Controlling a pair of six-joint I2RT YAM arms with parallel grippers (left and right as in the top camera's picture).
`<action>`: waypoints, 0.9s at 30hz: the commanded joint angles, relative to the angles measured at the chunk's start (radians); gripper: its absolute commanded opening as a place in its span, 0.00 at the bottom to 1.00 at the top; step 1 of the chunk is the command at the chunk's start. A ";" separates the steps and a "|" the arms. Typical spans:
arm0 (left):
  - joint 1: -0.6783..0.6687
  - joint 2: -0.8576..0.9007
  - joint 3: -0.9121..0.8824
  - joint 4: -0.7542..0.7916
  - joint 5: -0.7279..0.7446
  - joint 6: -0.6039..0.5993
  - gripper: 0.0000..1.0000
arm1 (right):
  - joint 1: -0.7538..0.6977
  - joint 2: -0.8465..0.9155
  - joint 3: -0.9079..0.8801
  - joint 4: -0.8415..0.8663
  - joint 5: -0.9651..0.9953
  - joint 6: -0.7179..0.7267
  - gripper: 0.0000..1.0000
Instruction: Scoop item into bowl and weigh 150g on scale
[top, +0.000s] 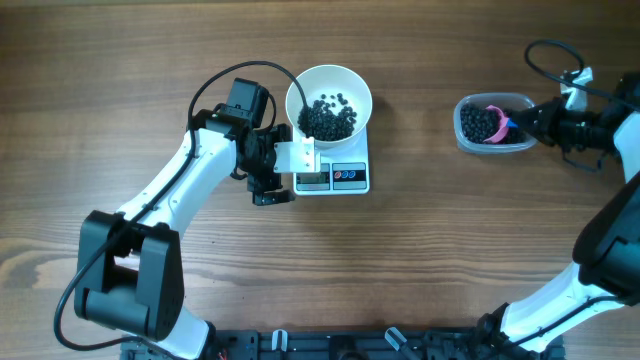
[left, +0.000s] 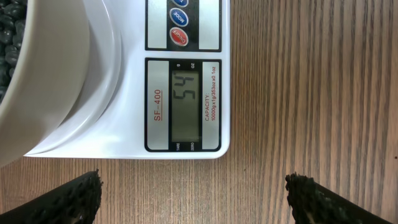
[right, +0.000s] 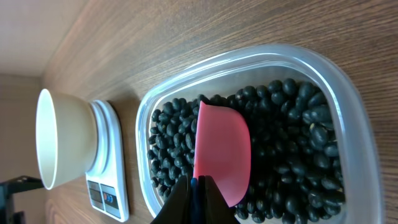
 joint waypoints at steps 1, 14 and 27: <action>0.003 0.010 -0.009 -0.001 0.020 0.019 1.00 | -0.028 0.015 -0.015 -0.010 -0.073 -0.002 0.04; 0.003 0.010 -0.009 -0.001 0.020 0.019 1.00 | -0.140 0.015 -0.015 0.014 -0.305 0.025 0.04; 0.003 0.010 -0.009 -0.001 0.020 0.019 1.00 | -0.115 0.015 -0.015 0.014 -0.575 0.080 0.04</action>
